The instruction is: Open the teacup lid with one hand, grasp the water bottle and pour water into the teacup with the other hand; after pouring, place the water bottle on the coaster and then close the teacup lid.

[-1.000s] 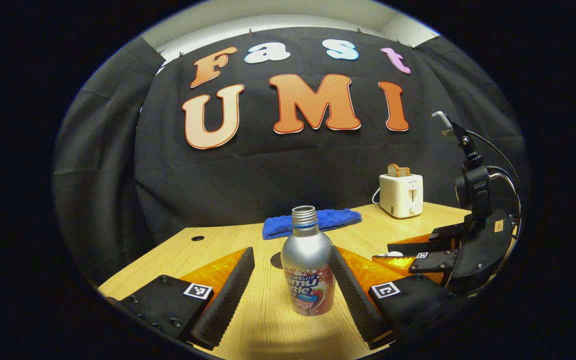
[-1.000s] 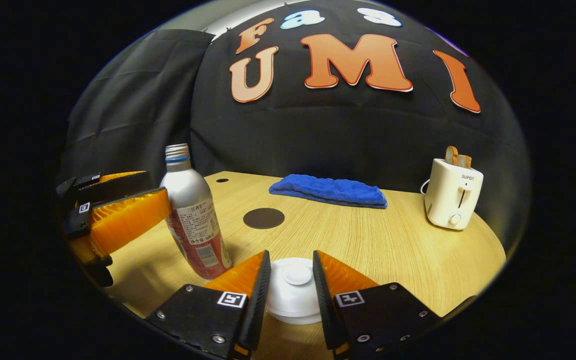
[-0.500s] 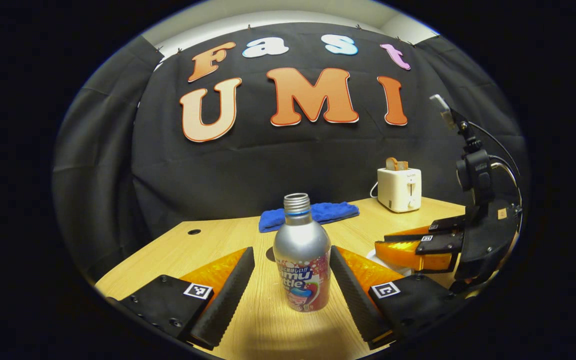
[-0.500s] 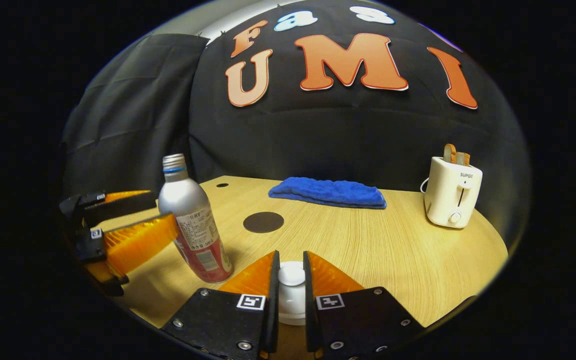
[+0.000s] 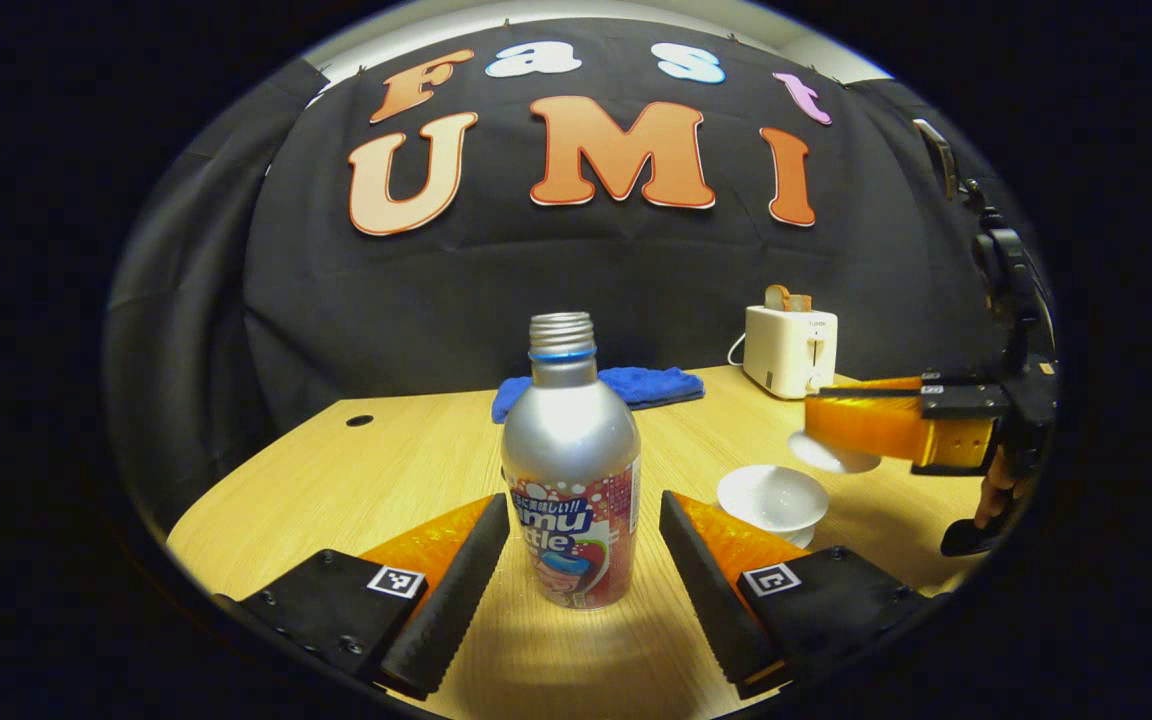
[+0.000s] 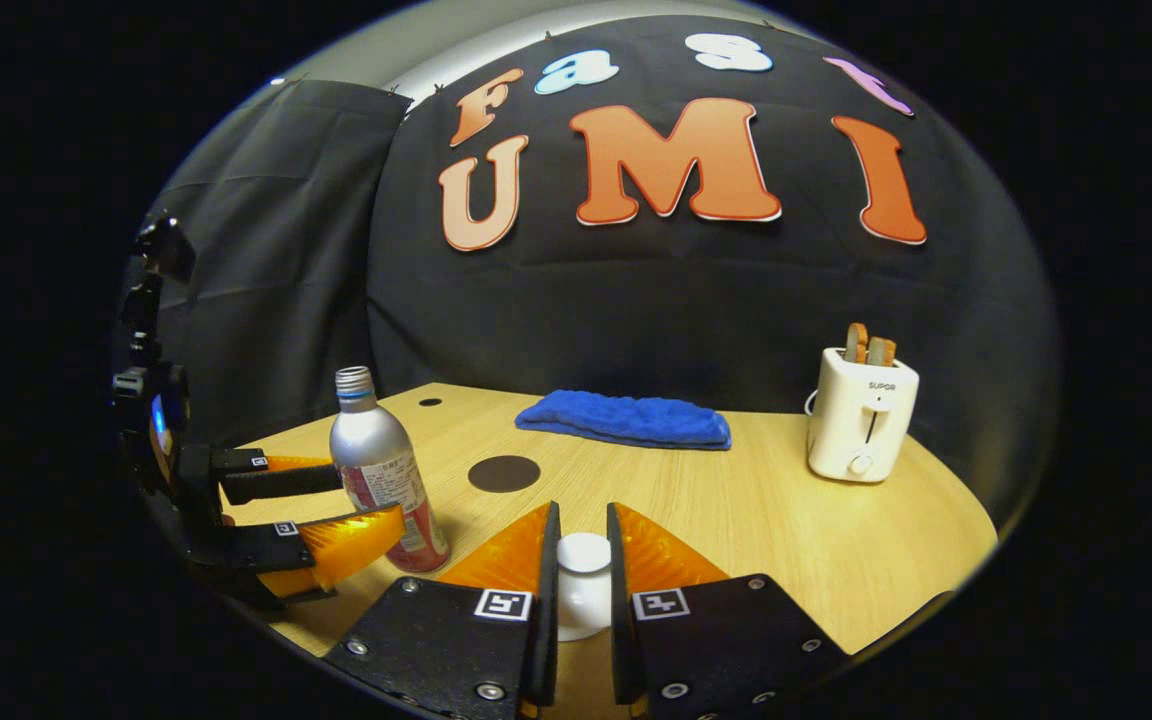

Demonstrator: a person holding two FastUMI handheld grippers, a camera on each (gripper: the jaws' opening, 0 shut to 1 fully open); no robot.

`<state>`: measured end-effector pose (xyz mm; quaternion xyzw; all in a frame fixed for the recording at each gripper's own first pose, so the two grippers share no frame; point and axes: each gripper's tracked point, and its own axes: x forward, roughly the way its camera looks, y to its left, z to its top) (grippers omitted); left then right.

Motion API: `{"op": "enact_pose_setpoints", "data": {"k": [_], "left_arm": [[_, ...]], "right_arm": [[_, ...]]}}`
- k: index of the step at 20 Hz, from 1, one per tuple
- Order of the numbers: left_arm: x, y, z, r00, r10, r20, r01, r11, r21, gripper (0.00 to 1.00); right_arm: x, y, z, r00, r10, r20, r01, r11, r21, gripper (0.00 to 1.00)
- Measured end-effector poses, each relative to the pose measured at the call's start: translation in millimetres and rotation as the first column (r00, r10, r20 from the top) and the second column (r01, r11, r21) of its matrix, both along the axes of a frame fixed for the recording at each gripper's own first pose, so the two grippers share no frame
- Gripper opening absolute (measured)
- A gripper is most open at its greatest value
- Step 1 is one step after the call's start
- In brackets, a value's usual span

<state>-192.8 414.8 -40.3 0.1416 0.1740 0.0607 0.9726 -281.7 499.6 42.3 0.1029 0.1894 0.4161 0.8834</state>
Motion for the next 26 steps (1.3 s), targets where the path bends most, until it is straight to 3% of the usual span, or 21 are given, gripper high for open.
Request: {"op": "enact_pose_setpoints", "data": {"k": [1,2,3,6,7,10,12,13,14,15,16,18,21,23,26], "left_arm": [[3.0,0.5,-2.2,1.0,0.005,-0.01,-0.005,1.0,-0.004,0.94],[3.0,1.8,-5.3,1.0,0.009,-0.015,-0.009,1.0,-0.011,0.99],[5.2,1.3,-7.0,1.0,0.009,-0.019,-0.009,1.0,-0.019,0.94],[7.5,6.4,-18.9,0.998,0.027,-0.052,-0.028,0.999,-0.023,0.99],[7.1,7.2,-19.8,0.997,0.038,-0.065,-0.04,0.999,-0.024,0.9],[9.4,5.0,-13.5,0.999,0.027,-0.045,-0.027,1.0,-0.006,0.82],[12.6,7.5,-7.0,0.999,0.035,-0.037,-0.033,0.999,0.039,0.83],[14.2,11.5,-2.8,0.998,0.051,-0.033,-0.048,0.996,0.08,0.83],[16.7,15.6,2.7,0.998,0.059,-0.035,-0.054,0.991,0.125,0.77],[18.3,18.6,9.5,0.998,0.061,-0.028,-0.055,0.984,0.172,0.8],[20.6,20.0,16.2,0.998,0.063,-0.014,-0.058,0.974,0.217,0.77],[21.5,22.0,24.6,0.998,0.063,-0.005,-0.059,0.953,0.297,0.81],[24.8,21.6,36.9,0.999,0.044,-0.002,-0.039,0.909,0.415,0.77],[24.9,22.4,43.8,0.999,0.036,-0.002,-0.03,0.855,0.518,0.79],[25.2,14.2,49.1,1.0,0.012,-0.005,-0.006,0.748,0.663,0.81]], "right_arm": [[2.0,-6.4,0.4,1.0,-0.01,0.005,0.01,1.0,0.0,0.23],[4.3,-13.5,2.0,1.0,-0.021,0.006,0.021,1.0,0.0,0.23],[6.2,-20.2,1.3,0.999,-0.033,0.007,0.033,0.999,0.0,0.22],[14.7,-39.9,-0.9,0.997,-0.072,0.002,0.072,0.997,-0.003,0.22],[16.0,-45.6,-1.9,0.996,-0.088,-0.003,0.088,0.996,-0.002,0.22],[19.2,-59.2,-7.5,0.994,-0.11,-0.01,0.11,0.994,-0.005,0.23],[22.4,-68.6,-11.5,0.992,-0.124,-0.01,0.123,0.992,-0.009,0.23],[23.6,-71.3,-11.2,0.991,-0.132,-0.015,0.131,0.991,-0.004,0.23],[25.2,-74.7,-10.4,0.99,-0.139,-0.025,0.139,0.99,0.007,0.23],[25.0,-76.9,-8.7,0.989,-0.143,-0.032,0.143,0.989,0.023,0.23],[26.2,-80.3,-8.9,0.988,-0.151,-0.036,0.152,0.988,0.028,0.23],[28.7,-88.0,-10.1,0.986,-0.166,-0.032,0.167,0.986,0.026,0.22],[30.9,-98.2,-7.9,0.983,-0.182,-0.022,0.183,0.983,0.031,0.23],[31.9,-105.5,-8.1,0.981,-0.194,-0.013,0.194,0.98,0.03,0.22],[31.3,-113.0,-7.0,0.98,-0.197,-0.009,0.197,0.98,0.032,0.22]]}}
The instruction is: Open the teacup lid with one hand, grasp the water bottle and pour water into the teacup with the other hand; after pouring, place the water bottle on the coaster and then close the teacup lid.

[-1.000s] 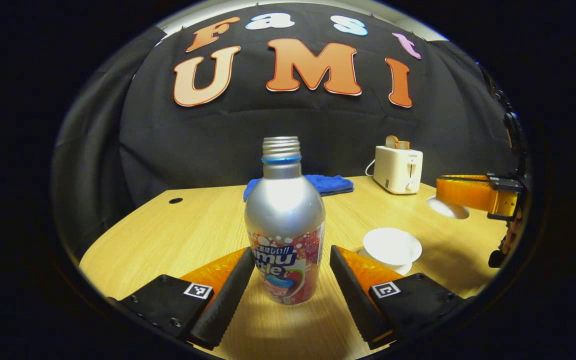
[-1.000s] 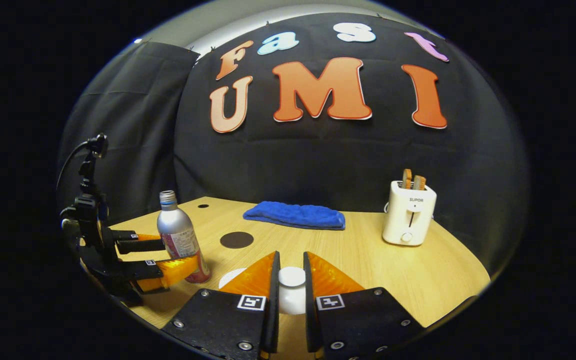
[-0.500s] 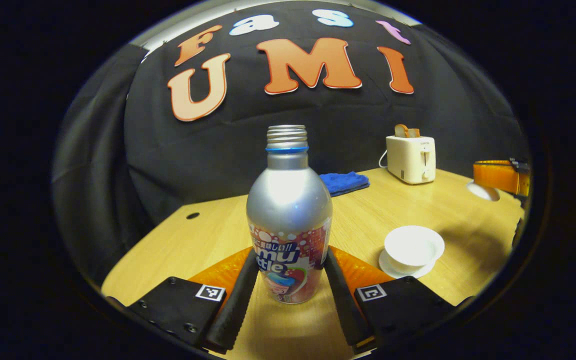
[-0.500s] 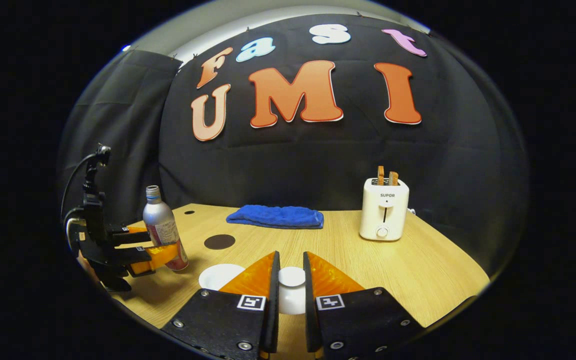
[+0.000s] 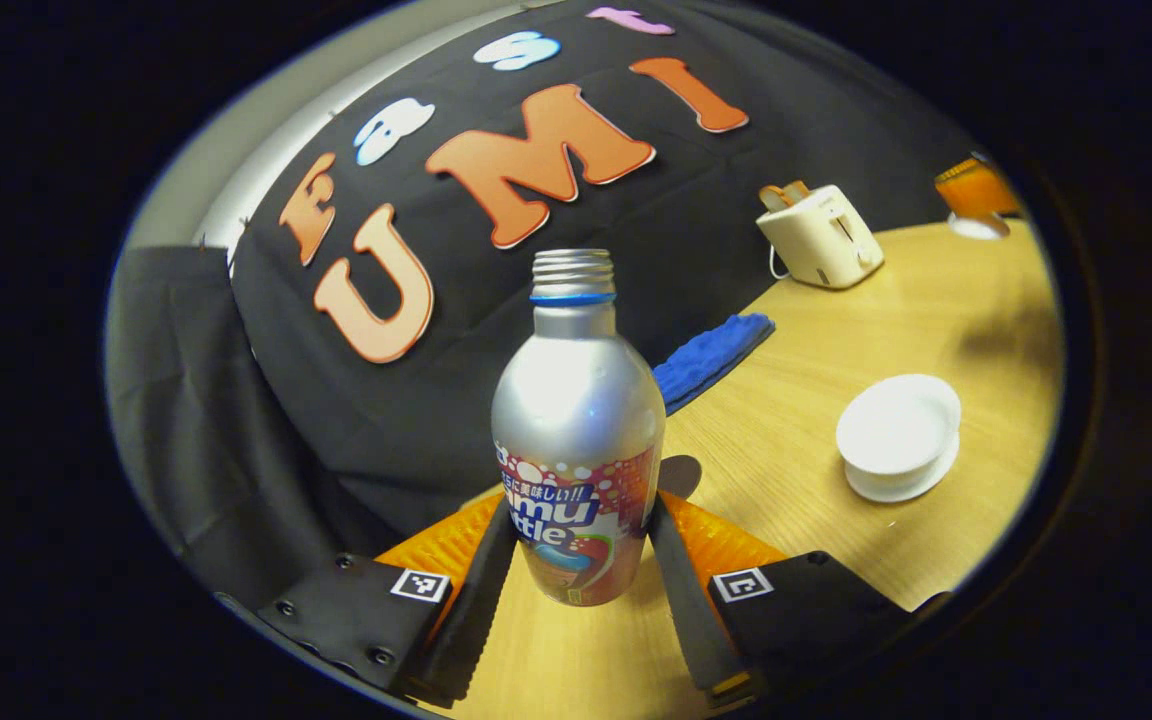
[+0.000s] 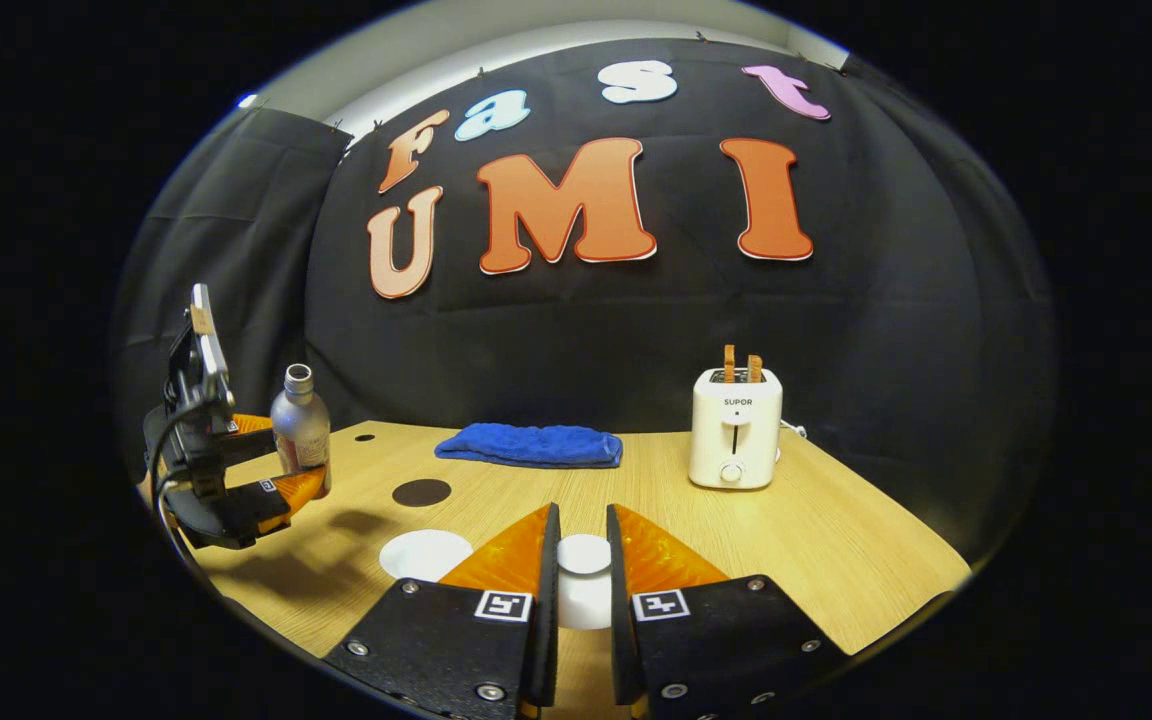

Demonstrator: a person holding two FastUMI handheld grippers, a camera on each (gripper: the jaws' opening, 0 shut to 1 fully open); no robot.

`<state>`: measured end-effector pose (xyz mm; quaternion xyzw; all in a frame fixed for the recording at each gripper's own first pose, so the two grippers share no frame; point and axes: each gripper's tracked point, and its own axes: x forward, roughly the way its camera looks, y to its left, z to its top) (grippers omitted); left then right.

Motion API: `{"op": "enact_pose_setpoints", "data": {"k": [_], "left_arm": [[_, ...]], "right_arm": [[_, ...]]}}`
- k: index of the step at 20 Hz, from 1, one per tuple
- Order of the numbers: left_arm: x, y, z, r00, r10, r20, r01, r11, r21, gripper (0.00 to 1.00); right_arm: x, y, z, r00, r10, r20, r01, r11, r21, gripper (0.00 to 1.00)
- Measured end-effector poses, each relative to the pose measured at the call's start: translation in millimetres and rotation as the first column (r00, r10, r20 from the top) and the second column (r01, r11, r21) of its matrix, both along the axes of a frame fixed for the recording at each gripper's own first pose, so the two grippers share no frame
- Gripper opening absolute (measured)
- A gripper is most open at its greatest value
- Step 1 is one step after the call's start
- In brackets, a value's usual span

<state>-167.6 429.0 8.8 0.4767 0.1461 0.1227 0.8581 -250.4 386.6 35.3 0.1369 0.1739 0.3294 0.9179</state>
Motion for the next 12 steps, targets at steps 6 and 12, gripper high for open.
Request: {"op": "enact_pose_setpoints", "data": {"k": [6,12], "left_arm": [[0.1,-10.7,-0.6,0.999,-0.04,-0.024,0.045,0.967,0.252,0.77],[3.4,-18.4,9.9,0.995,-0.077,-0.061,0.097,0.856,0.508,0.77]], "right_arm": [[-3.4,-15.0,0.0,1.0,-0.009,0.021,0.009,1.0,-0.008,0.22],[-2.8,-27.0,-4.8,1.0,-0.02,0.018,0.02,1.0,-0.007,0.22]]}}
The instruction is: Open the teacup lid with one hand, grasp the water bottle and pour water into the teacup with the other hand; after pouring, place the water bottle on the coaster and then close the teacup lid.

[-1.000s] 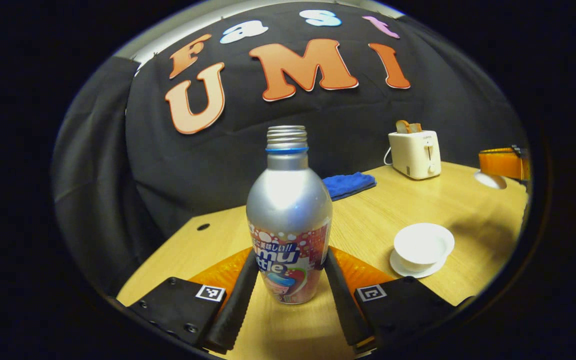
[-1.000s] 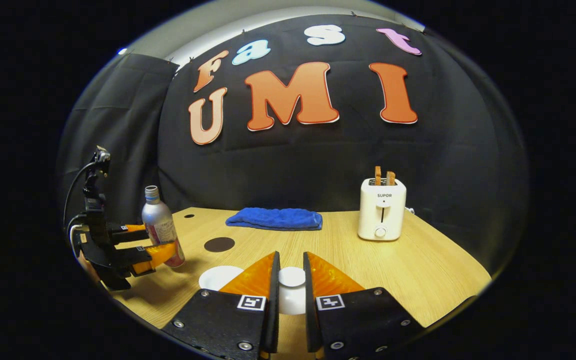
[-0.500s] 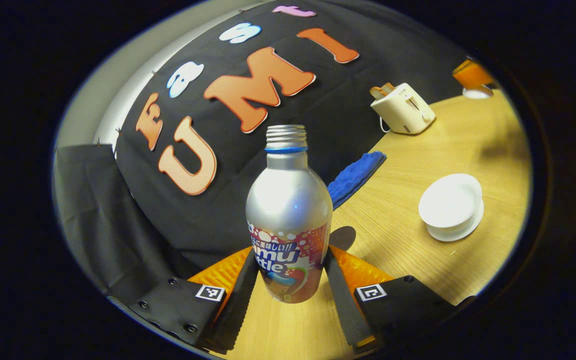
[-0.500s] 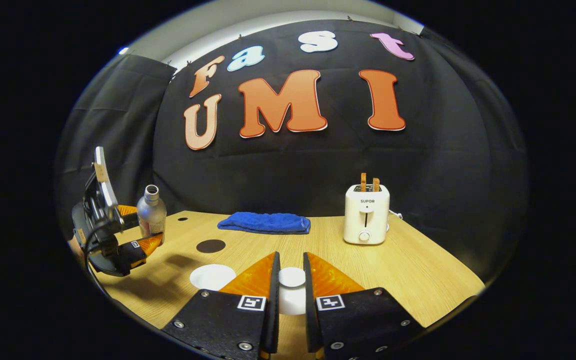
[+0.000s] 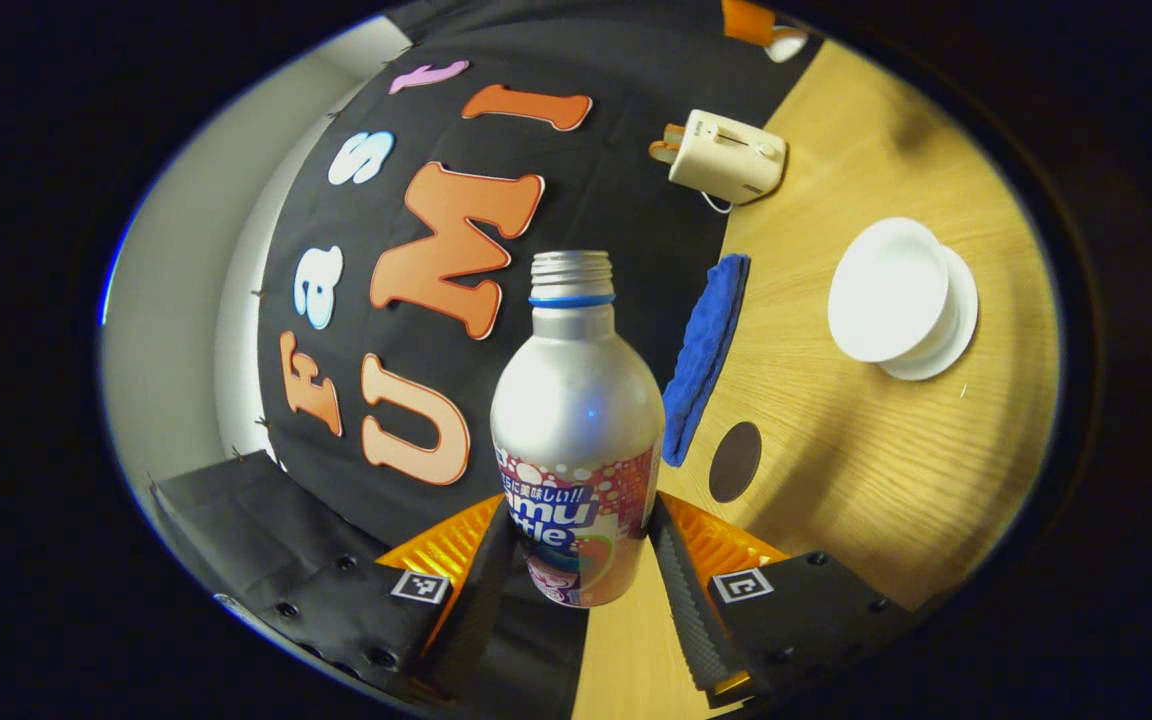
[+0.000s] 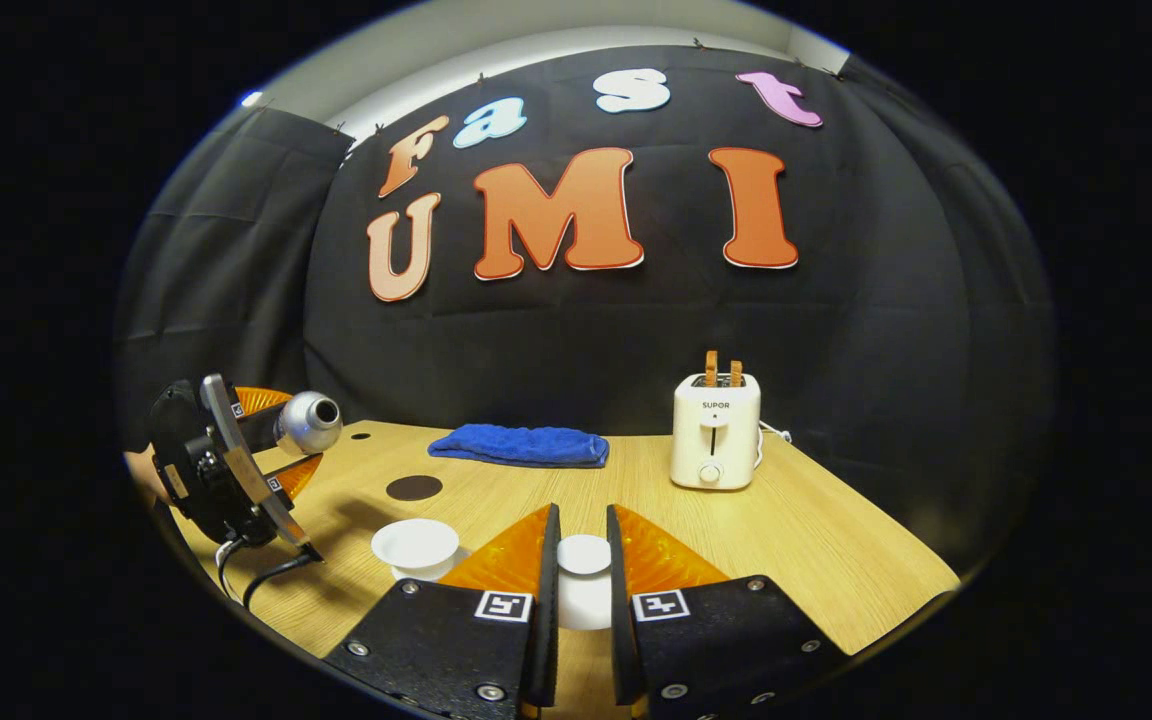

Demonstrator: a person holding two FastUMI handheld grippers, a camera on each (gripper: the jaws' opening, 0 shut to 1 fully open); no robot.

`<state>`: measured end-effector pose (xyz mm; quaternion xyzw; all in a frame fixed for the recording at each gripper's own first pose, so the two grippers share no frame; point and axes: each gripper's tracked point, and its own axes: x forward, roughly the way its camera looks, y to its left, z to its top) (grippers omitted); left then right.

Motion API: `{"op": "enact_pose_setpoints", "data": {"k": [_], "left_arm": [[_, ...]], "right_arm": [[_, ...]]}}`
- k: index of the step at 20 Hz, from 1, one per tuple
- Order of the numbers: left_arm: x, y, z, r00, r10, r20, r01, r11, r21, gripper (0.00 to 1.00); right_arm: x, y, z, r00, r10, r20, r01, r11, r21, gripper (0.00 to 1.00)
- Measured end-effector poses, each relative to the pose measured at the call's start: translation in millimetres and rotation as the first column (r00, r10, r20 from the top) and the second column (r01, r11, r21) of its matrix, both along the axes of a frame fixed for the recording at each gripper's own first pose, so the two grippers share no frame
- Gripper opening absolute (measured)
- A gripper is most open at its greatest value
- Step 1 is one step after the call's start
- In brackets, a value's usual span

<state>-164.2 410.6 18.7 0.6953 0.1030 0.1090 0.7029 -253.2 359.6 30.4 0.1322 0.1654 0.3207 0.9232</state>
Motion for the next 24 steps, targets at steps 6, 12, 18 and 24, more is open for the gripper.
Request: {"op": "enact_pose_setpoints", "data": {"k": [6,12,18,24], "left_arm": [[-3.0,-5.1,-0.1,0.997,-0.036,-0.065,0.047,0.984,0.173,0.77],[15.8,-2.8,-7.0,0.988,-0.033,-0.148,0.079,0.943,0.322,0.84],[21.5,-10.8,-4.9,0.981,-0.053,-0.188,0.129,0.898,0.42,0.84],[30.4,-23.9,-1.9,0.972,-0.073,-0.221,0.181,0.833,0.523,0.81]], "right_arm": [[1.9,-9.9,-5.4,1.0,-0.006,-0.004,0.006,1.0,-0.01,0.22],[5.7,-19.5,-11.7,0.999,-0.027,-0.018,0.026,1.0,-0.009,0.22],[11.6,-31.0,-13.0,0.998,-0.049,-0.025,0.049,0.999,-0.003,0.22],[13.3,-38.8,-18.7,0.997,-0.065,-0.037,0.065,0.998,-0.011,0.22]]}}
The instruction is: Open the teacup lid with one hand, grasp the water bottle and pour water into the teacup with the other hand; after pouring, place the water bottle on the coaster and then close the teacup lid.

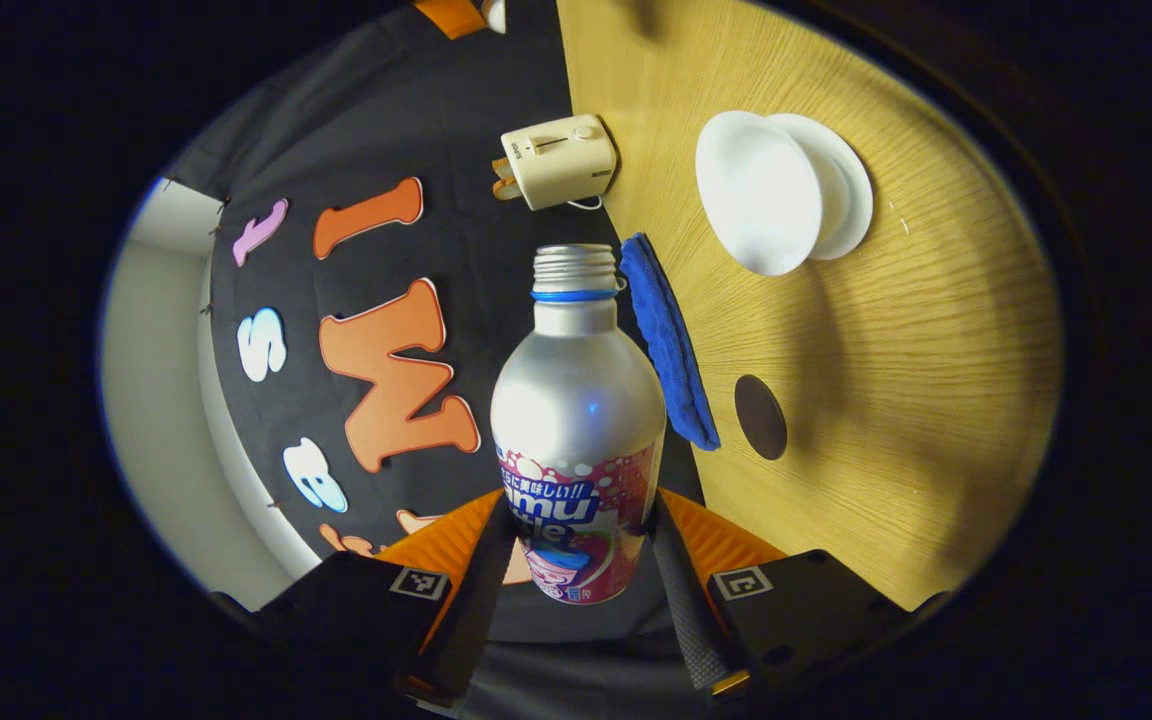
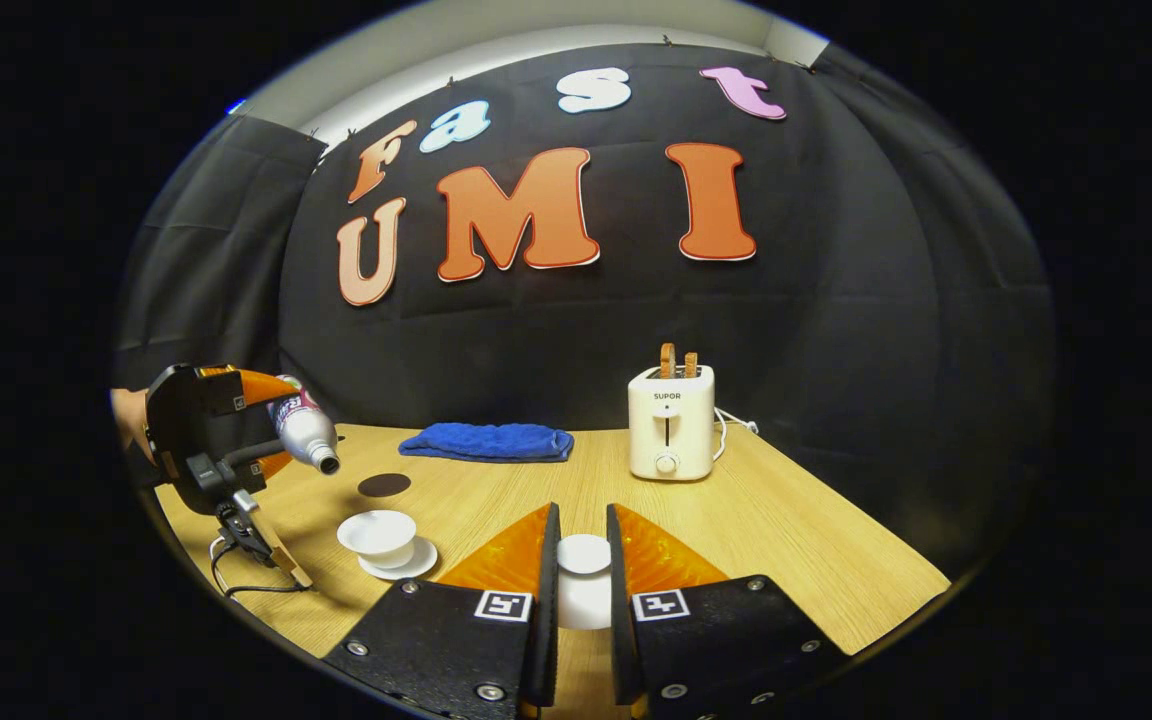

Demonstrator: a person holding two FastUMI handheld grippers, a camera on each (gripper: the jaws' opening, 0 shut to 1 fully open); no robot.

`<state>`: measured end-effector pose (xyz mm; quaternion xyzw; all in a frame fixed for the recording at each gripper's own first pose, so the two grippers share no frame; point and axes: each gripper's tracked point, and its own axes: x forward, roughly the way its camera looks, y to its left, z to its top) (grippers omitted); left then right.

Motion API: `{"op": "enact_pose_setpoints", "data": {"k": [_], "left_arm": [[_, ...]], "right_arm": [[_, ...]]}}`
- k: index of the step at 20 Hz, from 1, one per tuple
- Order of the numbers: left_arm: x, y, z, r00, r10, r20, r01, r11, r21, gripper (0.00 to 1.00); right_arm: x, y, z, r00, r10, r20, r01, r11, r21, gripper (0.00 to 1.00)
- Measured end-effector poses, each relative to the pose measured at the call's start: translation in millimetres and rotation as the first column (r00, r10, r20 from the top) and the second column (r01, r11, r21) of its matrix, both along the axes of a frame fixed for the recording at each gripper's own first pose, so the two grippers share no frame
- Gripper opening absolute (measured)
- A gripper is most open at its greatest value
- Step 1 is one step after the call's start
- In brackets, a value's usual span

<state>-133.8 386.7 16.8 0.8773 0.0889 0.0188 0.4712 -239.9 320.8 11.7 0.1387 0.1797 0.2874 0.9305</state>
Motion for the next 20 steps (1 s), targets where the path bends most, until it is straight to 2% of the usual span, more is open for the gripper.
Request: {"op": "enact_pose_setpoints", "data": {"k": [1,3,4,6,14,15,18,19,20], "left_arm": [[-0.7,0.3,1.2,1.0,-0.004,-0.005,0.004,1.0,0.02,0.84],[-1.3,-0.1,3.6,1.0,-0.009,-0.014,0.009,0.999,0.052,0.78],[0.2,-0.3,5.0,1.0,-0.01,-0.018,0.011,0.998,0.065,0.84],[2.9,0.3,8.5,1.0,-0.011,-0.02,0.013,0.996,0.089,0.81],[5.0,-4.4,24.8,1.0,-0.025,-0.017,0.027,0.988,0.15,0.81],[7.0,-5.7,28.4,0.999,-0.029,-0.015,0.031,0.987,0.158,0.78],[9.8,-10.3,36.6,0.999,-0.041,-0.014,0.043,0.982,0.183,0.84],[10.2,-12.5,40.6,0.999,-0.047,-0.014,0.049,0.98,0.194,0.78],[9.7,-14.3,43.9,0.998,-0.054,-0.015,0.055,0.977,0.205,0.78]], "right_arm": [[0.5,-0.3,-1.4,1.0,0.001,-0.001,-0.001,1.0,-0.001,0.22],[1.6,-1.3,-0.1,1.0,-0.001,0.001,0.001,1.0,0.003,0.22],[2.6,-2.4,1.1,1.0,-0.005,0.001,0.005,1.0,0.005,0.22],[3.4,-3.0,2.3,1.0,-0.006,0.003,0.006,1.0,0.007,0.22],[5.2,-2.1,3.0,1.0,-0.006,-0.005,0.006,1.0,0.017,0.22],[5.0,-1.7,3.4,1.0,-0.002,-0.004,0.002,1.0,0.018,0.22],[5.7,-1.8,4.6,1.0,0.002,0.003,-0.002,1.0,0.019,0.22],[5.9,-1.5,5.2,1.0,0.004,0.005,-0.004,1.0,0.021,0.22],[6.1,-1.7,5.4,1.0,0.004,0.006,-0.004,1.0,0.023,0.22]]}}
